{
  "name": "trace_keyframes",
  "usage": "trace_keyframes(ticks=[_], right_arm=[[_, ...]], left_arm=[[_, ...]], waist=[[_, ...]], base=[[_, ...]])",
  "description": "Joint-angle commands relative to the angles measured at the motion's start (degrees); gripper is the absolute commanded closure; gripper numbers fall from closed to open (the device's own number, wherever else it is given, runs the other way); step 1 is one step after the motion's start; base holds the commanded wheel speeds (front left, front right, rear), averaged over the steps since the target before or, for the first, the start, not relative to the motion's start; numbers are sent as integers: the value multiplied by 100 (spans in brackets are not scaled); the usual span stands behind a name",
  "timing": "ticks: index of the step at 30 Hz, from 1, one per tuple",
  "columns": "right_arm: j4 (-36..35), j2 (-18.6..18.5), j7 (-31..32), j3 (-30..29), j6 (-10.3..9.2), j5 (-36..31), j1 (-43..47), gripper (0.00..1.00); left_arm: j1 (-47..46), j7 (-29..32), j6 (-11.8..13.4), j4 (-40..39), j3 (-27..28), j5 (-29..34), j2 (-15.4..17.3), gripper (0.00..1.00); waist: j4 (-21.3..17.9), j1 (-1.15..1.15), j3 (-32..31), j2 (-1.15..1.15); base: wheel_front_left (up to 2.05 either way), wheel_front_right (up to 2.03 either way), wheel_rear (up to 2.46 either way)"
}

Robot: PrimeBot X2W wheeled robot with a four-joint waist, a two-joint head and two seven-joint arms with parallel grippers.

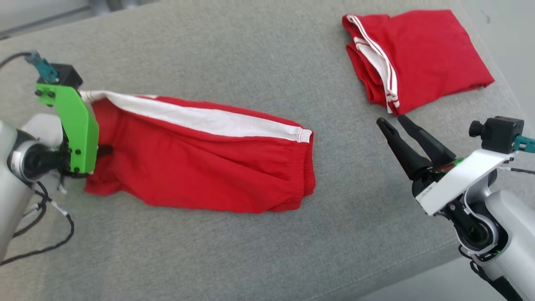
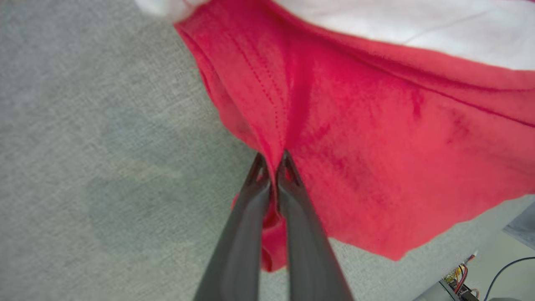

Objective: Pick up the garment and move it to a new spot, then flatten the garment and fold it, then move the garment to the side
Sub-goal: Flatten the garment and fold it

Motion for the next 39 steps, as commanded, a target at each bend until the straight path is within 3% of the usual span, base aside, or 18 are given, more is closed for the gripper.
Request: trace_keyframes(ticks=[1,9,18,19,21,26,29,39], right_arm=[[39,-7,55,4,0,1,137,0],[100,27,216,-52,0,10,344,0],[80,65,250,-215,0,-65,538,0],[84,81,246,-230,0,-77,569,0],[99,118,201,-274,0,-113,592,0],[102,232,-118,-415,0,-383,713,0],[210,286,-254,-558,0,-699,744,0],[448,814,-519,-1236,0,-1830,949,0]], left_arm=[[161,40,38,-42,3,-105,49,100],[832,211,213,-406,-111,-298,247,100],[1449,-14,580,-703,28,-503,506,100],[1506,-81,608,-708,36,-481,518,62],[1623,-169,636,-701,37,-489,531,0],[1764,-587,591,-766,102,-388,513,0],[1789,-979,506,-927,144,-190,662,0],[2205,-3530,1048,-1595,516,914,870,0]], waist=[[406,0,-461,0],[832,0,-967,0],[968,0,-1141,0],[976,0,-1155,0],[993,0,-1181,0],[1117,0,-1357,0],[1213,0,-1480,0],[1532,0,-1848,0]], base=[[0,0,0],[0,0,0],[0,0,0],[0,0,0],[0,0,0],[0,0,0],[0,0,0],[0,0,0]])
